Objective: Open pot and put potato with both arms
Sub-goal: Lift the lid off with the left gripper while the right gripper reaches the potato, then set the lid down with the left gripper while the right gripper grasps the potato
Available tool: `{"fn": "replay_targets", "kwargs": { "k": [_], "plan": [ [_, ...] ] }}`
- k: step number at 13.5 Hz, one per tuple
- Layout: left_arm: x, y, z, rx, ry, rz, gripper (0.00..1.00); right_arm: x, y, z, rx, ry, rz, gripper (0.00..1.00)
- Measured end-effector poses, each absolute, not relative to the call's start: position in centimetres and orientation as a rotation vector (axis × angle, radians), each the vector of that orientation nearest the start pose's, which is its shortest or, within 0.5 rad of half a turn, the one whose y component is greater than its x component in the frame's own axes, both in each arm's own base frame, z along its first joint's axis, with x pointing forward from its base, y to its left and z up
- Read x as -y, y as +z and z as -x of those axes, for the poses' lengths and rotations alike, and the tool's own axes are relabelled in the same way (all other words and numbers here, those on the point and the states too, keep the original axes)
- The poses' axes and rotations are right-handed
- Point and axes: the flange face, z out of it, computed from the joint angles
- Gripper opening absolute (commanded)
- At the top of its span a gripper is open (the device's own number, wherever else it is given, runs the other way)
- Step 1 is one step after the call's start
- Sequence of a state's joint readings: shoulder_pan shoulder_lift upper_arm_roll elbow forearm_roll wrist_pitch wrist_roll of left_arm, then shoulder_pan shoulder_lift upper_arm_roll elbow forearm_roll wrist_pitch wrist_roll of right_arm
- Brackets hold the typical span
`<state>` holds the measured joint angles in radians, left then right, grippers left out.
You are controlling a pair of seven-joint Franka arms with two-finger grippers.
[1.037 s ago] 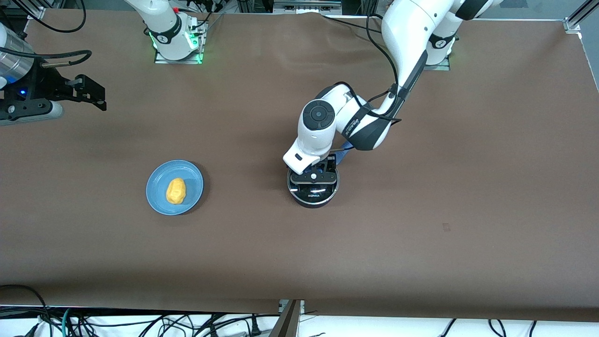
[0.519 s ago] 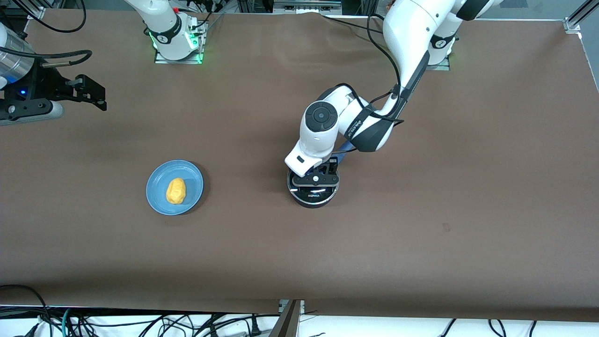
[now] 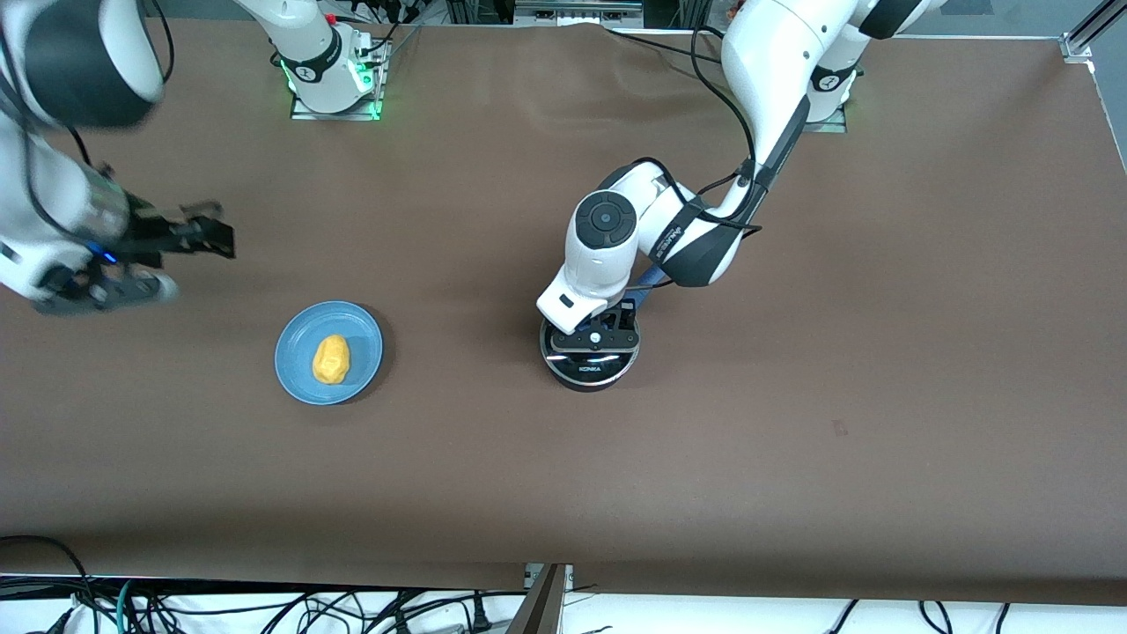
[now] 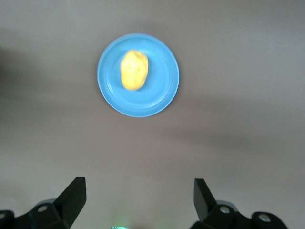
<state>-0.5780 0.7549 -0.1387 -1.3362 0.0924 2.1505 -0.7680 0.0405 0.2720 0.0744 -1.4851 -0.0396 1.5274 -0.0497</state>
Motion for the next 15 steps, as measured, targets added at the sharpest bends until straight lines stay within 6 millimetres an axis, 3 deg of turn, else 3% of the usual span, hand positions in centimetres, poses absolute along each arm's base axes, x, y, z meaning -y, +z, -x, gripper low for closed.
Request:
{"fn": "replay_targets", "kwargs": {
  "k": [3, 6, 8, 10, 13, 15],
  "plan": [
    [44.6, 31.9, -60.1, 0.076, -0.111, 3.209, 0.52, -6.2, 43.7, -64.0, 0.270, 0.408, 3.136, 1.00],
    [38.9, 35.5, -63.4, 0.082, -0.155, 3.208, 0.51, -7.0, 37.7, -66.2, 0.288, 0.375, 3.130, 1.00],
    [33.0, 37.0, -65.8, 0.044, -0.160, 3.205, 0.50, -8.7, 32.9, -67.3, 0.314, 0.363, 3.124, 1.00],
    [25.9, 37.2, -67.5, -0.014, -0.112, 3.234, 0.49, -10.5, 29.3, -67.7, 0.287, 0.349, 3.130, 1.00],
    [15.5, 35.6, -68.2, -0.066, -0.066, 3.233, 0.48, -11.9, 26.4, -67.9, 0.262, 0.339, 3.134, 1.00],
    [9.6, 33.1, -67.6, -0.123, -0.098, 3.223, 0.48, -11.8, 24.8, -67.7, 0.259, 0.323, 3.133, 0.99]
  ]
}}
